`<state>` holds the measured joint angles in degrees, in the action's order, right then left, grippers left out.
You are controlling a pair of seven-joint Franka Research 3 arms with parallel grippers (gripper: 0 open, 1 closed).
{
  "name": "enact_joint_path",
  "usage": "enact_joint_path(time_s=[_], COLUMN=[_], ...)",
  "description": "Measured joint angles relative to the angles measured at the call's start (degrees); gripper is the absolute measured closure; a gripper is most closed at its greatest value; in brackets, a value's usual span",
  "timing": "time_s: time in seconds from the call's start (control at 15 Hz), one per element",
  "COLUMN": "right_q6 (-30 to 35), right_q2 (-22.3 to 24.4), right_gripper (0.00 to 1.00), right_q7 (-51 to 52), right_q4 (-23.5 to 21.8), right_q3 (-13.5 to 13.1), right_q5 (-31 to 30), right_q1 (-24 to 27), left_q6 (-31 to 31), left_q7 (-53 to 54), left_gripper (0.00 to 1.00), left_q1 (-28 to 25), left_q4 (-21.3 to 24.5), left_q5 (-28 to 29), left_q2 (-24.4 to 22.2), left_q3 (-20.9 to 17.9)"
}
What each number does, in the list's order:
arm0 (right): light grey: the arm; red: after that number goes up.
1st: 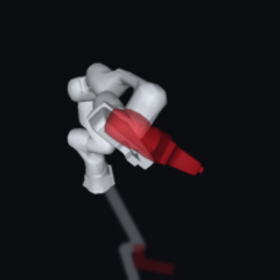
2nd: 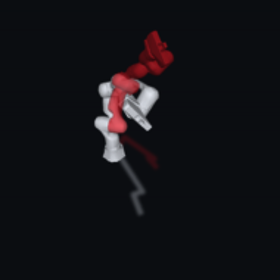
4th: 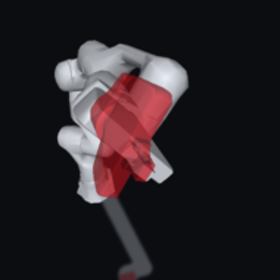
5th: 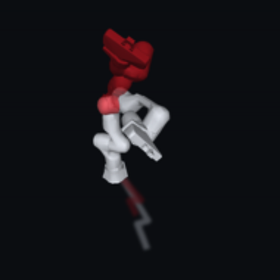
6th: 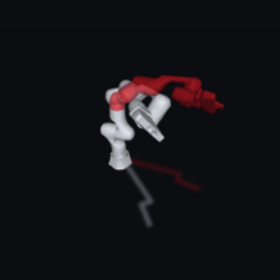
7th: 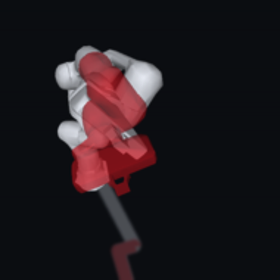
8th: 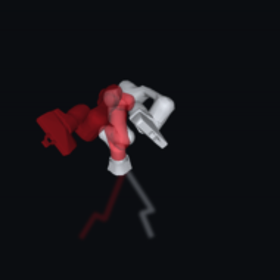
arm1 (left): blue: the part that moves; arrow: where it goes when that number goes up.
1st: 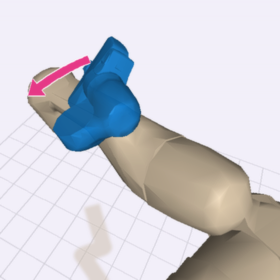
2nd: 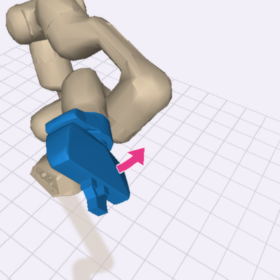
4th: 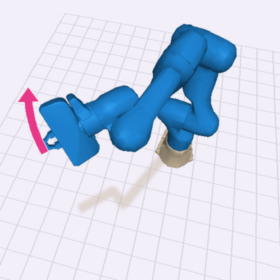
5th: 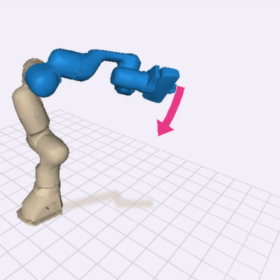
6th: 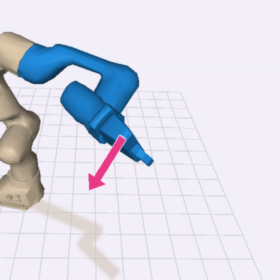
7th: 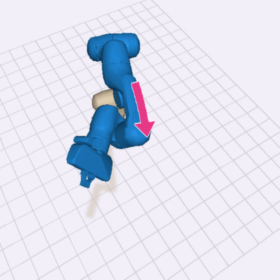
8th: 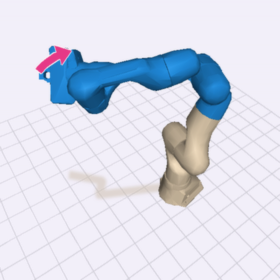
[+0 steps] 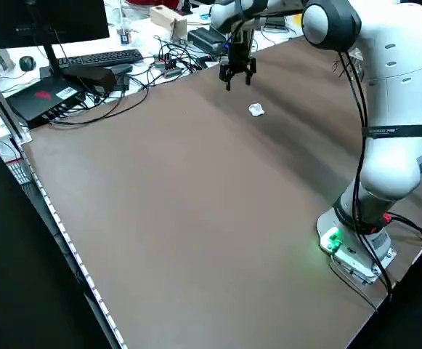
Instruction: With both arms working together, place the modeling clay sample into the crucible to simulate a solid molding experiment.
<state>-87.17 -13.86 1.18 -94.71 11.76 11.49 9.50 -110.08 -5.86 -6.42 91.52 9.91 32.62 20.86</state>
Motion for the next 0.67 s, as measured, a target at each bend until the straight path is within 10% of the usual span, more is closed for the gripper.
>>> enact_joint_path(time_s=[0.2, 0.67], right_q6=[-7.86, -15.6], right_q2=[-0.46, -4.41], right_gripper=[0.35, 0.48], right_q7=[-0.49, -0.68], right_q4=[-6.21, -10.39], right_q3=[0.16, 0.18], right_q5=[1.24, 3.84], right_q1=[-2.18, -4.91], left_q6=[-6.26, -10.78], left_q7=[0.02, -2.82], left_gripper=[0.0, 0.02], left_q1=[0.42, 7.98], left_q4=[2.93, 3.59], left_q5=[0.02, 0.01], left_q2=[1.59, 7.36], left_q3=[0.01, 0.1])
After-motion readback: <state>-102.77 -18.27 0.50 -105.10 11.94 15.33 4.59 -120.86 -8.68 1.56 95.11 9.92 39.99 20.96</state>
